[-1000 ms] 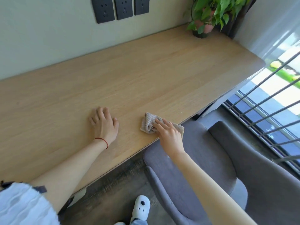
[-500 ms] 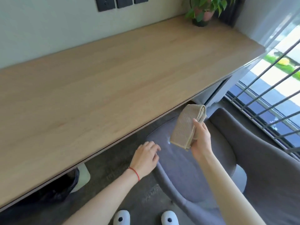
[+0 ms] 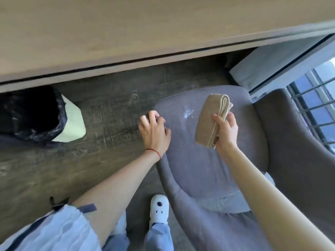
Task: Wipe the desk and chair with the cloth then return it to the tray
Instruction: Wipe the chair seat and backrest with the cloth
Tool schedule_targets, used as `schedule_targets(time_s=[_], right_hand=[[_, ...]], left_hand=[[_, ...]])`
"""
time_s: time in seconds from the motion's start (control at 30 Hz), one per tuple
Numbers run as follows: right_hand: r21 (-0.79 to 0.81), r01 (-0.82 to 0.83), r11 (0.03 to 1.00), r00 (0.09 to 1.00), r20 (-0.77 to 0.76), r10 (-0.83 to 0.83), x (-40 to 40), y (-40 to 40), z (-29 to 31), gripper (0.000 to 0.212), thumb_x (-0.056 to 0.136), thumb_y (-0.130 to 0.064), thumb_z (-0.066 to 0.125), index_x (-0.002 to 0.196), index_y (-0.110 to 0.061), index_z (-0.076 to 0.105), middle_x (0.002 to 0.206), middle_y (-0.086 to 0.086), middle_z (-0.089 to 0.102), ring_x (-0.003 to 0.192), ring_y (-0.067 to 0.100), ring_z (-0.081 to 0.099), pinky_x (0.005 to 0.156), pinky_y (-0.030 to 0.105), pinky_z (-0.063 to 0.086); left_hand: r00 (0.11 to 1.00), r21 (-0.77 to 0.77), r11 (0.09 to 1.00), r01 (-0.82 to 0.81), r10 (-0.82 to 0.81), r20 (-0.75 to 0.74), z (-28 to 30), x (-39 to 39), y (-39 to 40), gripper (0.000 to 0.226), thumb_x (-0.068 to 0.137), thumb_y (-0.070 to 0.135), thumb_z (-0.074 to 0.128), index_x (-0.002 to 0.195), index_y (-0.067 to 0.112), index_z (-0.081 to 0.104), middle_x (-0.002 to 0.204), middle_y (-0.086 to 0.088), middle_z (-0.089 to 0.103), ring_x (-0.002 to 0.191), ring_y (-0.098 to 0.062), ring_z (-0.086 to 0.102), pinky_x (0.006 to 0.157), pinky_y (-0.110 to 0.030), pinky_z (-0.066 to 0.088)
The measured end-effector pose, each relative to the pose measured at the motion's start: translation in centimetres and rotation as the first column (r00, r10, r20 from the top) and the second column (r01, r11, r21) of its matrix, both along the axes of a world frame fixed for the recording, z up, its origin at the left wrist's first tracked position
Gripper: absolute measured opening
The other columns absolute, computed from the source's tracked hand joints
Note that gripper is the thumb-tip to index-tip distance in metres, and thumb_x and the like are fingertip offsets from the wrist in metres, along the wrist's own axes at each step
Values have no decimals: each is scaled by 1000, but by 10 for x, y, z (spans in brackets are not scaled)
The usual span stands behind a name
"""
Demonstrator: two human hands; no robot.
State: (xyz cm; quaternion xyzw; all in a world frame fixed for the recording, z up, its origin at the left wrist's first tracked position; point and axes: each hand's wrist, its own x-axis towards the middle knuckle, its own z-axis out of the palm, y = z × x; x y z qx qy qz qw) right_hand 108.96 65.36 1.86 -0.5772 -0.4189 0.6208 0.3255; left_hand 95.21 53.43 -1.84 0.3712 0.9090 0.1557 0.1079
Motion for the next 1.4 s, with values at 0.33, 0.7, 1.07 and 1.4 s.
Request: schedule_targets(time_s=[0.33,0.7,1.07,1.4], right_hand=[[290,-240,926,822,568,35,-7,36,-78,9,81,-7,59,83,-11,51,75,2,56,71,18,50,65,28,38],[229,-679,698,497,843,207,-50,54,-104,42,86,10,42,120,-4,62,122,17,53,112,36,42,84,39,43],[98,-833,544,308,899,310,-35,51,-125,46,85,12,42,119,-9,65,136,8,53,118,33,40,87,36,47],[161,-761,628,411,870,274,-53,72,-118,37,91,2,45,123,-8,63,132,14,53,115,34,39,97,41,41]], left_hand=[[995,132,986,-104,103,11,-24,7,5,36,61,-4,58,87,20,54,117,-4,46,99,-27,33,76,-40,37],[995,86,991,-100,99,15,-15,6,5,34,63,-4,59,85,22,55,116,-4,47,100,-30,38,77,-42,41],[995,108,989,-100,99,10,-18,6,5,33,62,-5,62,82,21,56,118,-4,48,101,-30,38,78,-42,41],[995,102,990,-101,101,7,-19,6,6,33,61,-5,62,82,21,56,117,-4,48,101,-30,38,76,-42,42]])
